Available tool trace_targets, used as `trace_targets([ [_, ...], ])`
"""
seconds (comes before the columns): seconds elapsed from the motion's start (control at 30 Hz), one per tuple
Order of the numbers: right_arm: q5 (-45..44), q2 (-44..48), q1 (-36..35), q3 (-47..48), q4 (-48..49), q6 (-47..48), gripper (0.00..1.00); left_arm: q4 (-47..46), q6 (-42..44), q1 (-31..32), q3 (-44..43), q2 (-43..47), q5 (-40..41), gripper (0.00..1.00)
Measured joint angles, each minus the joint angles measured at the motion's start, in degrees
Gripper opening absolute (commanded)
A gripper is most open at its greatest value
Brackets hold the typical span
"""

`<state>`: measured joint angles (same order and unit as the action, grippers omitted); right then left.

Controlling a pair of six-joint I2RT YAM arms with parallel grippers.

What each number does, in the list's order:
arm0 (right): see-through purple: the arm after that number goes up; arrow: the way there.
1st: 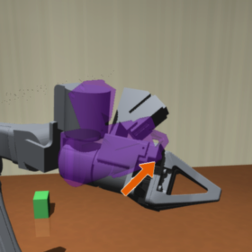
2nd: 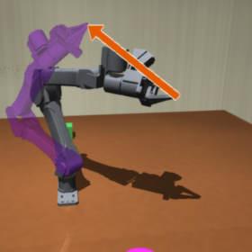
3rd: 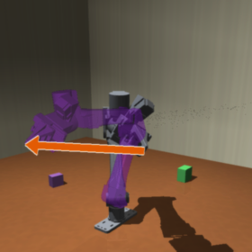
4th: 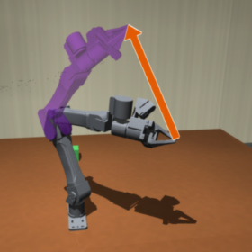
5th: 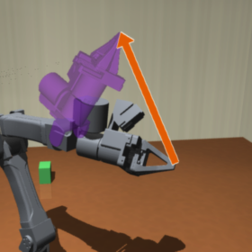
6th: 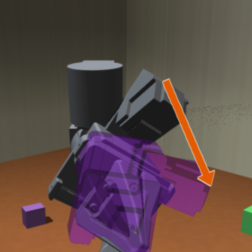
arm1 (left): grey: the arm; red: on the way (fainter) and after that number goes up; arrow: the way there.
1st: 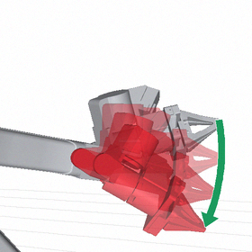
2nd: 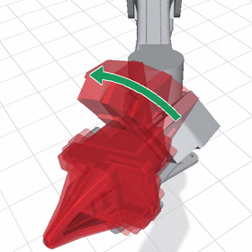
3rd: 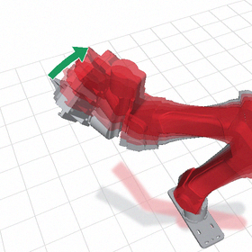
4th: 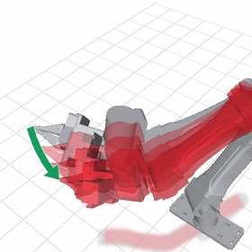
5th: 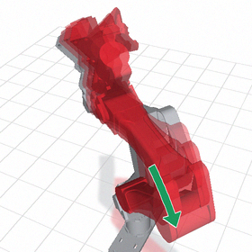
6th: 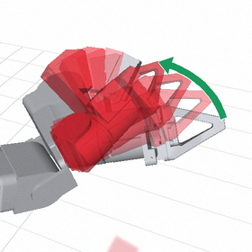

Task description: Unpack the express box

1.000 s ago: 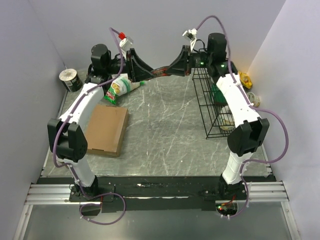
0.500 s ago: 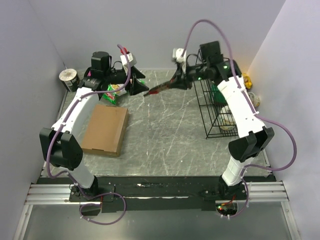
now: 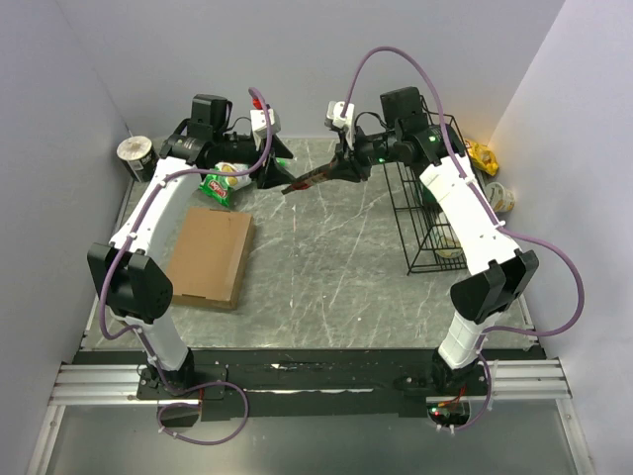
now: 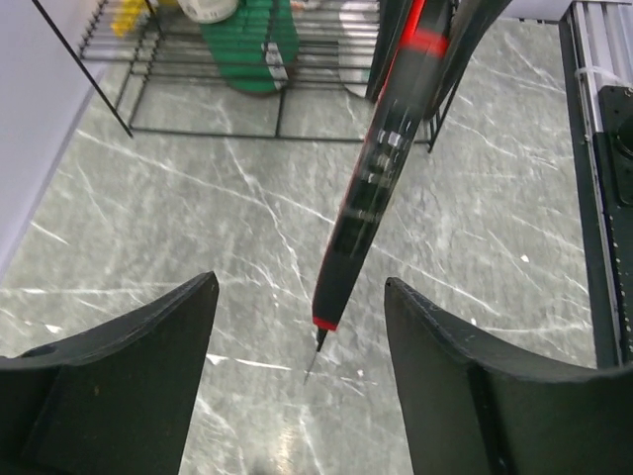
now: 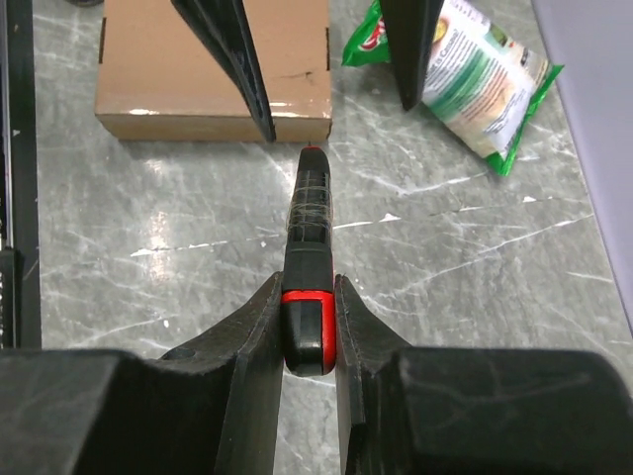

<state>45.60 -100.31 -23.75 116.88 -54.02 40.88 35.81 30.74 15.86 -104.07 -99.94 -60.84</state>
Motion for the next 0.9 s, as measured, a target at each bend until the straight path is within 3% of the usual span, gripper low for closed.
trace_targets([
  [0.13, 0.3, 0.0, 0.0, 1.8, 0.5, -1.3, 0.0, 1.0, 0.3, 0.0, 0.8, -0.4, 0.0, 0.74],
  [0.5, 0.5, -0.2, -0.8, 4.0, 1.0, -2.1, 0.0, 1.4, 2.3, 1.2, 0.5, -3.3, -0.7, 0.59],
  [0.7, 0.0, -0.4, -1.2, 5.4, 1.4, -1.9, 0.0, 2.9, 3.8, 2.6, -2.9, -6.9, -0.9, 0.42],
  [0.8, -0.8, -0.4, -1.1, 5.4, 1.7, -1.2, 0.0, 3.2, 4.2, 2.7, -3.1, -7.1, -1.1, 0.25],
  [0.83, -1.0, -0.4, -1.1, 5.4, 2.0, -1.0, 0.0, 3.3, 4.2, 2.7, -3.1, -7.1, -1.3, 0.12],
  [0.9, -1.4, -0.4, -1.1, 5.4, 2.3, -1.1, 0.0, 3.6, 5.1, 2.8, -3.3, -7.1, -1.5, 0.01],
])
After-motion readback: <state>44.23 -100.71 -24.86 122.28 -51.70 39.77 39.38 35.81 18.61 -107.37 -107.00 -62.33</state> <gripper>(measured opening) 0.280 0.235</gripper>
